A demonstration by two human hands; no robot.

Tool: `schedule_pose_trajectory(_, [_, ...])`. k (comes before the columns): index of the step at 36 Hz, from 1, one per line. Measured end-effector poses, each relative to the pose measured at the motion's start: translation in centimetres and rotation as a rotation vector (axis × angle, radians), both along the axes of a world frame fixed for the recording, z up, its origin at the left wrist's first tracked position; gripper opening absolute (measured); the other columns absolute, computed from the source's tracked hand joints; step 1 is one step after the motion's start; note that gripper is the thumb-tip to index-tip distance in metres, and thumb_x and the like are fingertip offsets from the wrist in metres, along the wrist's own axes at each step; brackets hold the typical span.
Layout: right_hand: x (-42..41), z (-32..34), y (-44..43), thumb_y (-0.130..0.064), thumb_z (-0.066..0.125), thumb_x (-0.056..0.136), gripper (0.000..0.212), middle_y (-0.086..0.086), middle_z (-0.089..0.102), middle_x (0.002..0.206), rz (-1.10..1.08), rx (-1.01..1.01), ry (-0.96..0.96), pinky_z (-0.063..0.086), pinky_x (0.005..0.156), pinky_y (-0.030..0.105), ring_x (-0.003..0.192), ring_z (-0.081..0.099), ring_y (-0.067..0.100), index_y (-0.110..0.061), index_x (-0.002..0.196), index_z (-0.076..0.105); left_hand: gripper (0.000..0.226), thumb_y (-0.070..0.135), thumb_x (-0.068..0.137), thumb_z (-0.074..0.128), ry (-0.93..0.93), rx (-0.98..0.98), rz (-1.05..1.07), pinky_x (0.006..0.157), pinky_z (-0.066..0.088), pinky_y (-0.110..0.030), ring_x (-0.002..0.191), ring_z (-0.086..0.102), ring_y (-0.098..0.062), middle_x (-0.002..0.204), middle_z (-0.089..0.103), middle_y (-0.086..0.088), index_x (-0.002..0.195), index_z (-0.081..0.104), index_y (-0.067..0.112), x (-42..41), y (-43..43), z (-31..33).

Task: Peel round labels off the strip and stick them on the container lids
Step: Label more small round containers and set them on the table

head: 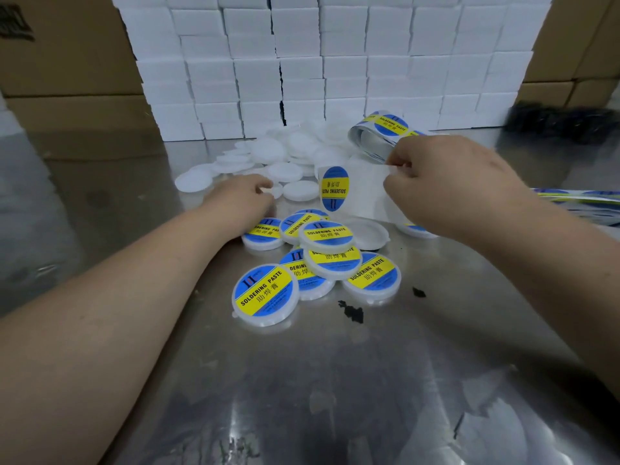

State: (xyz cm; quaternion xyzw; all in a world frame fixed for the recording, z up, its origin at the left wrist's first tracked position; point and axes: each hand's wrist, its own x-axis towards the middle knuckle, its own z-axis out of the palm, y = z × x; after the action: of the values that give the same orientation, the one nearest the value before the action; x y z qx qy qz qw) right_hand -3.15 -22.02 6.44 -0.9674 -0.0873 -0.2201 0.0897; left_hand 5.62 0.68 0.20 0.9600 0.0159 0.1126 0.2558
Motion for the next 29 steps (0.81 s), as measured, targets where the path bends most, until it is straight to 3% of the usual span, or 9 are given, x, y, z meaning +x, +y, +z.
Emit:
schedule_pose_trajectory(3, [-0.1, -0.1, 0.0, -0.037, 0.046, 0.082, 0.010, -0.005, 0.055, 0.086, 0.048, 0.045, 0.011, 0.027, 0.054, 0.028, 0.081, 0.044, 0.018, -0.030, 0.088, 0.052, 0.007, 0.026, 0.082, 0.060, 0.008, 0.006, 0.047, 0.084, 0.047, -0.031, 0.098, 0.056, -0.016, 0.103, 0.064, 0.004, 0.087, 0.064, 0.028, -0.1, -0.1, 0.1])
schedule_pose_trajectory(6, [0.0, -0.3, -0.1, -0.050, 0.050, 0.083, 0.016, -0.010, 0.053, 0.086, 0.101, 0.013, 0.015, 0.025, 0.064, 0.027, 0.084, 0.042, 0.013, -0.037, 0.092, 0.051, 0.012, 0.024, 0.079, 0.062, -0.007, 0.005, 0.047, 0.077, 0.050, -0.032, 0.087, 0.058, -0.016, 0.086, 0.066, 0.004, 0.067, 0.061, 0.024, -0.3, -0.1, 0.2])
schedule_pose_trajectory(13, [0.0, -0.7, 0.0, -0.059, 0.046, 0.081, 0.038, -0.010, 0.061, 0.101, 0.136, -0.015, -0.003, 0.027, 0.068, 0.026, 0.087, 0.042, 0.010, -0.036, 0.108, 0.057, 0.016, 0.019, 0.080, 0.057, -0.105, -0.166, -0.028, 0.061, 0.040, -0.025, 0.066, 0.048, -0.010, 0.069, 0.055, 0.008, 0.064, 0.056, 0.021, -1.1, -1.1, 0.4])
schedule_pose_trajectory(18, [0.1, -1.0, 0.4, -0.057, 0.046, 0.083, 0.043, -0.009, 0.060, 0.112, 0.146, -0.041, -0.009, 0.028, 0.071, 0.027, 0.104, 0.051, 0.015, -0.033, 0.117, 0.055, 0.019, 0.023, 0.083, 0.052, -0.178, -0.293, -0.049, 0.049, 0.034, -0.024, 0.053, 0.043, -0.009, 0.059, 0.048, 0.005, 0.065, 0.049, 0.019, -1.6, -2.8, 0.7])
schedule_pose_trajectory(21, [-0.1, -1.3, 0.8, -0.054, 0.048, 0.084, 0.043, -0.007, 0.062, 0.110, 0.157, -0.052, -0.039, 0.030, 0.071, 0.027, 0.106, 0.053, 0.018, -0.029, 0.119, 0.054, 0.012, 0.024, 0.088, 0.045, -0.235, -0.366, -0.071, 0.056, 0.037, -0.017, 0.063, 0.047, -0.005, 0.072, 0.053, 0.009, 0.078, 0.052, 0.024, -2.0, -3.7, 1.1])
schedule_pose_trajectory(23, [-0.2, -1.4, 1.0, -0.048, 0.049, 0.087, 0.038, -0.005, 0.063, 0.108, 0.162, -0.097, -0.054, 0.031, 0.069, 0.028, 0.103, 0.054, 0.020, -0.025, 0.117, 0.054, 0.020, 0.023, 0.091, 0.038, -0.251, -0.497, -0.108, 0.071, 0.038, -0.018, 0.085, 0.051, -0.007, 0.093, 0.060, 0.011, 0.099, 0.056, 0.028, -2.4, -4.1, 1.4])
schedule_pose_trajectory(25, [-0.2, -1.5, 1.1, -0.038, 0.048, 0.090, 0.033, -0.001, 0.062, 0.109, 0.163, -0.143, -0.045, 0.032, 0.069, 0.028, 0.102, 0.053, 0.023, -0.021, 0.116, 0.054, 0.029, 0.021, 0.094, 0.032, -0.254, -0.485, -0.159, 0.074, 0.035, -0.013, 0.095, 0.046, -0.006, 0.099, 0.059, 0.012, 0.110, 0.054, 0.030, -2.7, -4.3, 1.6])
schedule_pose_trajectory(27, [-0.2, -1.5, 1.2, -0.028, 0.045, 0.091, 0.029, 0.001, 0.061, 0.111, 0.156, -0.164, -0.023, 0.033, 0.068, 0.028, 0.102, 0.053, 0.025, -0.018, 0.117, 0.053, 0.026, 0.018, 0.095, 0.030, -0.256, -0.332, -0.187, 0.068, 0.031, -0.002, 0.092, 0.045, -0.007, 0.092, 0.056, 0.014, 0.102, 0.053, 0.028, -3.0, -4.6, 1.8])
schedule_pose_trajectory(29, [-0.1, -1.5, 1.2, -0.020, 0.043, 0.090, 0.029, 0.001, 0.061, 0.110, 0.147, -0.159, -0.006, 0.034, 0.068, 0.029, 0.102, 0.053, 0.026, -0.017, 0.118, 0.052, 0.021, 0.026, 0.096, 0.032, -0.273, -0.278, -0.195, 0.067, 0.034, -0.007, 0.086, 0.048, -0.014, 0.085, 0.056, 0.009, 0.090, 0.053, 0.024, -3.3, -4.9, 2.0])
